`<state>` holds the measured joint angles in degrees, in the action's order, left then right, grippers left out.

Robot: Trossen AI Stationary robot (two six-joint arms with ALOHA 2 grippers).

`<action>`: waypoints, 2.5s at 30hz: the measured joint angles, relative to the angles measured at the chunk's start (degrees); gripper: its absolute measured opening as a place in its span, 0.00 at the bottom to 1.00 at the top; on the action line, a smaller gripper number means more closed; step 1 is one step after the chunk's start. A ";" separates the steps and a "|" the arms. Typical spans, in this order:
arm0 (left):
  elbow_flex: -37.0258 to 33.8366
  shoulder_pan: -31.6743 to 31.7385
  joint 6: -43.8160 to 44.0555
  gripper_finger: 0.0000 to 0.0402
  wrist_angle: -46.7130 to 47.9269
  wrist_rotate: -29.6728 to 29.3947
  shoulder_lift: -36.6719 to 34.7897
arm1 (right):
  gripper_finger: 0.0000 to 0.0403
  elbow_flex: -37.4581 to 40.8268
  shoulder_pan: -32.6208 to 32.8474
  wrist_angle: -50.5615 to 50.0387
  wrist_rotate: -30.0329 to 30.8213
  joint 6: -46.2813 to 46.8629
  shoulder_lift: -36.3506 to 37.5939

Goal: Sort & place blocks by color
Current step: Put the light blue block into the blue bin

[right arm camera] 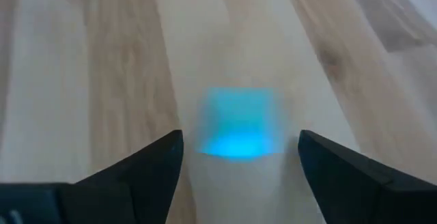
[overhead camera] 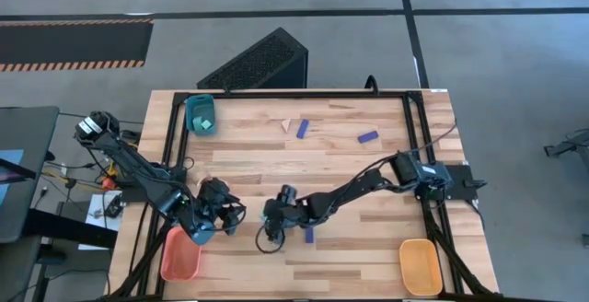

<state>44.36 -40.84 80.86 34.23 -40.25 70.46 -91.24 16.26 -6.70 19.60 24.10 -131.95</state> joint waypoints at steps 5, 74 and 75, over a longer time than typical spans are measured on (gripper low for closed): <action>0.00 0.24 0.00 0.42 -0.14 -0.48 0.00 | 0.74 -0.46 -0.73 1.11 -0.95 4.15 -1.45; 13.27 5.82 20.21 0.23 14.60 30.86 29.37 | 0.70 -35.87 -6.28 -65.55 10.49 -5.04 12.24; 13.71 6.91 19.20 0.23 14.96 30.74 29.01 | 0.70 -35.89 -7.46 -65.47 10.47 -7.09 13.55</action>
<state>58.07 -33.93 100.05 49.19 -9.51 99.47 -127.13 8.80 -72.17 30.08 17.00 -118.40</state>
